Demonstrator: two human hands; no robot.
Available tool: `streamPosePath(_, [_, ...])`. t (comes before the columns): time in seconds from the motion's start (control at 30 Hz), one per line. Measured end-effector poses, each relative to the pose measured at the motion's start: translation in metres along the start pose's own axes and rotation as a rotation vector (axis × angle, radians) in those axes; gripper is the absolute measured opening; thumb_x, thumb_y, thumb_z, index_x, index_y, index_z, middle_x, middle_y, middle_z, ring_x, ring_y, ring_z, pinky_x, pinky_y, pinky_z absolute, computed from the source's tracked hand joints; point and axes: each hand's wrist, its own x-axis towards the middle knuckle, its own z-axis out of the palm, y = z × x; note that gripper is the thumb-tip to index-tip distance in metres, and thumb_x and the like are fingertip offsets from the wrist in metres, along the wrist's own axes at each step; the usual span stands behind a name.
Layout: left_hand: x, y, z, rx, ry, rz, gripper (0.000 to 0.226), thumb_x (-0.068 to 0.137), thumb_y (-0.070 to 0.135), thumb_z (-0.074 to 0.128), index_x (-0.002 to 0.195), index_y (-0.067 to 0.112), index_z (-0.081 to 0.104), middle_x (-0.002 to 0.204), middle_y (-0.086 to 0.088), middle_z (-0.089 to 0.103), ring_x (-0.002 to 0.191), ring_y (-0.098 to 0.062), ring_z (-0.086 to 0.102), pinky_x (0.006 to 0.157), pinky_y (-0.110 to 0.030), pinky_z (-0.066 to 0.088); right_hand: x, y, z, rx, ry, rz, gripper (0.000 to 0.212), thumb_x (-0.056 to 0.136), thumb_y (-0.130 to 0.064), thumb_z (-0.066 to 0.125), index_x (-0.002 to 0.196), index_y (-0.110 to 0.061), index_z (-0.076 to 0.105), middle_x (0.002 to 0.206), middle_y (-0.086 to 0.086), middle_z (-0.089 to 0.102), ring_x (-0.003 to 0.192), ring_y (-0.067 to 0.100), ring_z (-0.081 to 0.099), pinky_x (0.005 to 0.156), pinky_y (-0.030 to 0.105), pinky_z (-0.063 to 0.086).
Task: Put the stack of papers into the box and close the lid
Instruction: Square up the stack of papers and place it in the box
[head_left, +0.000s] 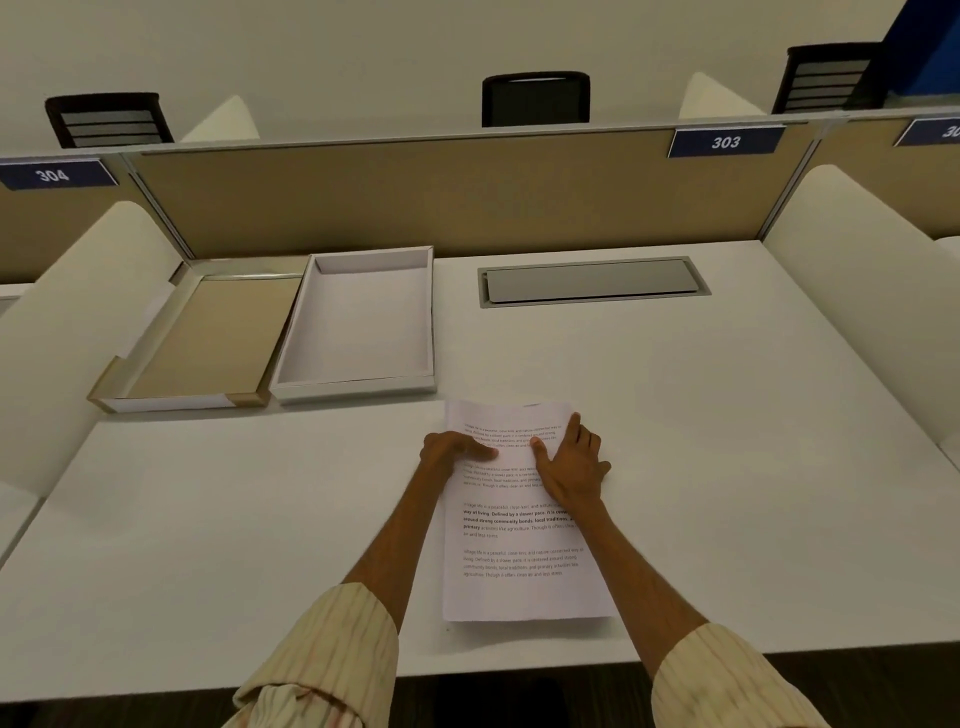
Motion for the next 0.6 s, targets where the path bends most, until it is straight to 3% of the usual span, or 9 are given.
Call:
streamPosePath(0.03, [-0.004, -0.001, -0.001, -0.026, -0.029, -0.013, 0.086, 0.039, 0.020, 0.097, 0.114, 0.005, 0.057, 0.104, -0.010, 0.070, 0.073, -0.026, 0.071, 0.052, -0.038, 0.060, 0.000, 0.001, 0.001, 0.005, 0.002, -0.001, 0.082, 0.092, -0.055, 0.042, 0.152, -0.009, 0.010, 0.151, 0.013, 0.032, 0.137, 0.028, 0.030, 0.104, 0.056, 0.030])
streamPosePath(0.2, [-0.020, -0.008, 0.003, -0.285, 0.039, 0.055, 0.044, 0.054, 0.002, 0.089, 0.087, 0.001, 0.060, 0.089, -0.015, 0.070, 0.075, -0.032, 0.070, 0.066, -0.041, 0.061, 0.001, 0.004, 0.001, 0.052, 0.011, 0.020, 0.084, 0.090, -0.056, 0.045, 0.152, -0.011, 0.011, 0.150, 0.013, 0.033, 0.138, 0.028, 0.030, 0.106, 0.055, 0.029])
streamPosePath(0.3, [-0.026, -0.015, 0.004, -0.420, 0.033, 0.070, 0.044, 0.051, -0.001, 0.090, 0.088, -0.004, 0.066, 0.089, -0.018, 0.073, 0.075, -0.035, 0.072, 0.067, -0.044, 0.062, -0.001, 0.004, 0.001, 0.086, 0.020, 0.033, 0.086, 0.089, -0.056, 0.049, 0.151, -0.011, 0.011, 0.150, 0.013, 0.034, 0.139, 0.028, 0.029, 0.108, 0.055, 0.027])
streamPosePath(0.47, [-0.036, -0.020, 0.007, -0.564, -0.037, 0.156, 0.042, 0.050, -0.010, 0.083, 0.085, 0.001, 0.065, 0.092, -0.021, 0.074, 0.067, -0.034, 0.071, 0.054, -0.039, 0.062, 0.005, 0.010, -0.003, 0.330, -0.005, 0.096, 0.099, 0.078, -0.057, 0.066, 0.151, -0.017, 0.013, 0.151, 0.007, 0.036, 0.141, 0.027, 0.029, 0.114, 0.055, 0.021])
streamPosePath(0.53, [-0.042, -0.023, 0.004, -0.573, -0.073, 0.213, 0.049, 0.047, -0.008, 0.085, 0.089, 0.002, 0.063, 0.094, -0.019, 0.075, 0.069, -0.033, 0.073, 0.056, -0.039, 0.061, 0.008, 0.017, -0.012, 0.510, -0.064, 0.149, 0.105, 0.067, -0.062, 0.074, 0.148, -0.021, 0.021, 0.142, 0.003, 0.047, 0.133, 0.026, 0.044, 0.112, 0.055, 0.030])
streamPosePath(0.6, [-0.047, -0.024, -0.001, -0.575, -0.144, 0.260, 0.063, 0.040, -0.002, 0.089, 0.097, -0.005, 0.062, 0.100, -0.020, 0.074, 0.078, -0.036, 0.074, 0.065, -0.048, 0.062, 0.006, 0.022, -0.029, 0.744, -0.196, 0.156, 0.097, 0.057, -0.063, 0.081, 0.135, -0.019, 0.042, 0.129, 0.003, 0.062, 0.112, 0.023, 0.064, 0.099, 0.050, 0.050])
